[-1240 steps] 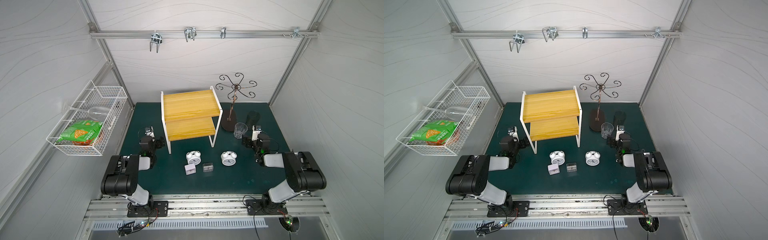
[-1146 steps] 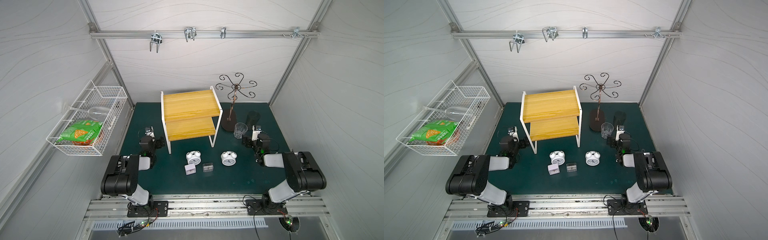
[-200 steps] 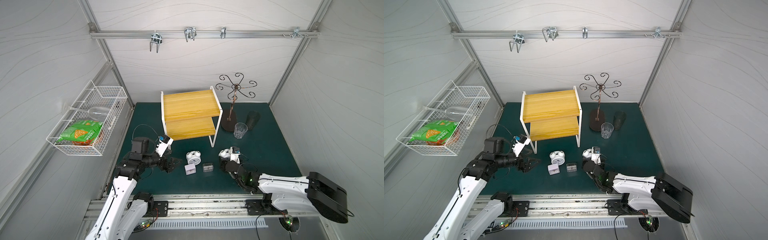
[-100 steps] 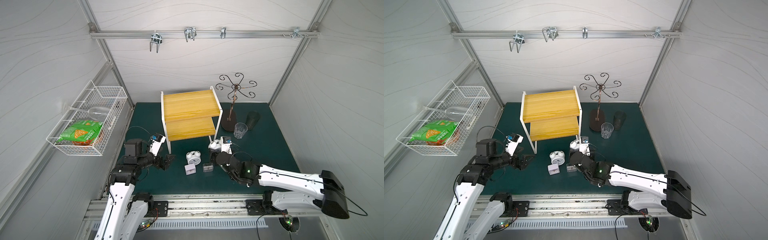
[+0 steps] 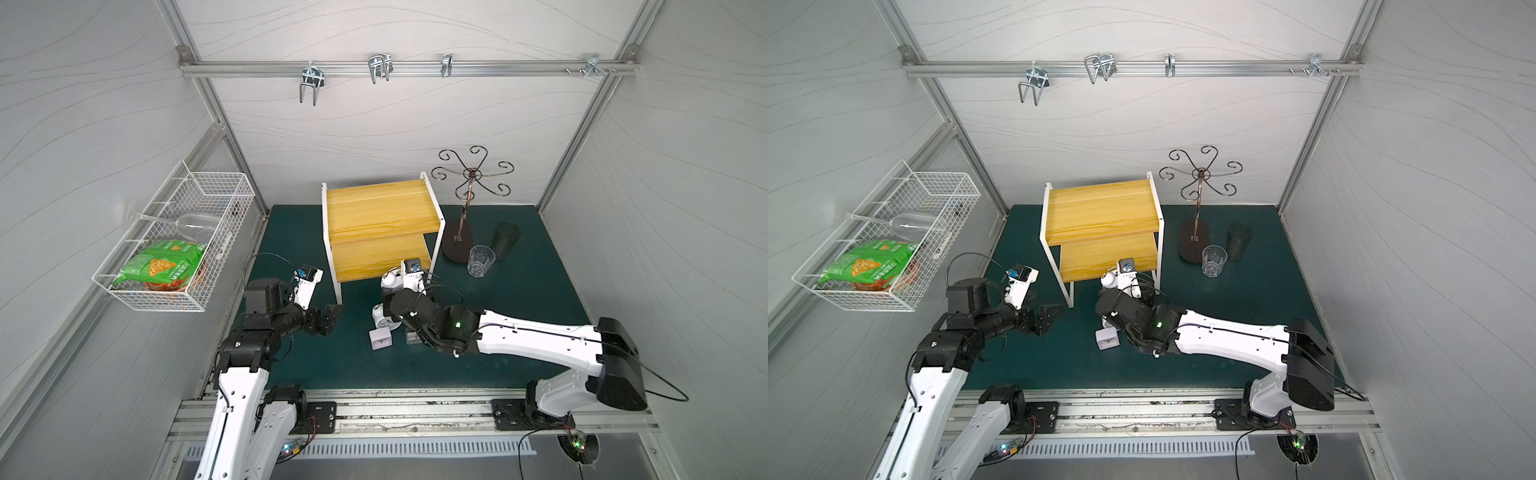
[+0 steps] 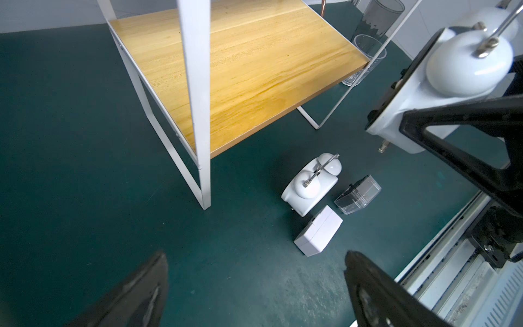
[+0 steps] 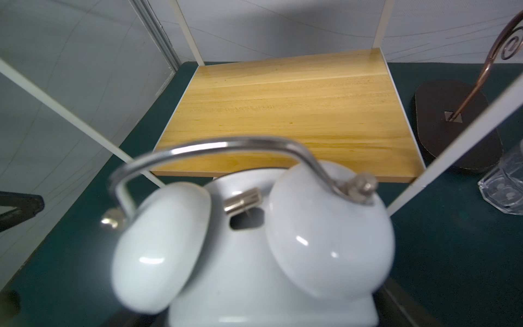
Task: Place the alarm clocks on the shelf by style
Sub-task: Place the alarm on the shelf.
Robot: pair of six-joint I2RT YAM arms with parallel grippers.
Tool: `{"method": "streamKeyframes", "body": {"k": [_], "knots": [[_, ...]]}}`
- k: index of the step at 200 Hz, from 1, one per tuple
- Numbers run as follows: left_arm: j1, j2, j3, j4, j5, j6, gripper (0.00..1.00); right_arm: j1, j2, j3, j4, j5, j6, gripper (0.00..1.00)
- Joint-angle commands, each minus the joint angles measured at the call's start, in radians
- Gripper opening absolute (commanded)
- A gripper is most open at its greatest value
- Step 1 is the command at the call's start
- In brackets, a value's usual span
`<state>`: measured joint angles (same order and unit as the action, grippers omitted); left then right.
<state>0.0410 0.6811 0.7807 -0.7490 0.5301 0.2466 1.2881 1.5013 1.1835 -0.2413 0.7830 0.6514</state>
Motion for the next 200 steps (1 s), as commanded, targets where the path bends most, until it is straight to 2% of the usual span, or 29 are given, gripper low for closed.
{"method": "streamKeyframes", "body": {"k": [1, 53, 109, 200], "knots": [[0.012, 0.005, 0.003, 0.051, -0.016, 0.006, 0.99, 0.009, 0.041, 0.059, 0.049, -0.015, -0.031, 0.54], [0.022, -0.029, 0.009, 0.028, -0.039, 0.002, 0.99, 0.009, 0.175, 0.214, 0.036, -0.024, -0.064, 0.53], [0.022, -0.054, 0.023, -0.049, 0.045, 0.057, 0.99, -0.001, 0.293, 0.354, 0.014, -0.014, -0.072, 0.53], [0.022, -0.065, 0.019, -0.127, 0.17, 0.123, 0.99, -0.052, 0.367, 0.443, -0.004, -0.004, -0.071, 0.52]]}}
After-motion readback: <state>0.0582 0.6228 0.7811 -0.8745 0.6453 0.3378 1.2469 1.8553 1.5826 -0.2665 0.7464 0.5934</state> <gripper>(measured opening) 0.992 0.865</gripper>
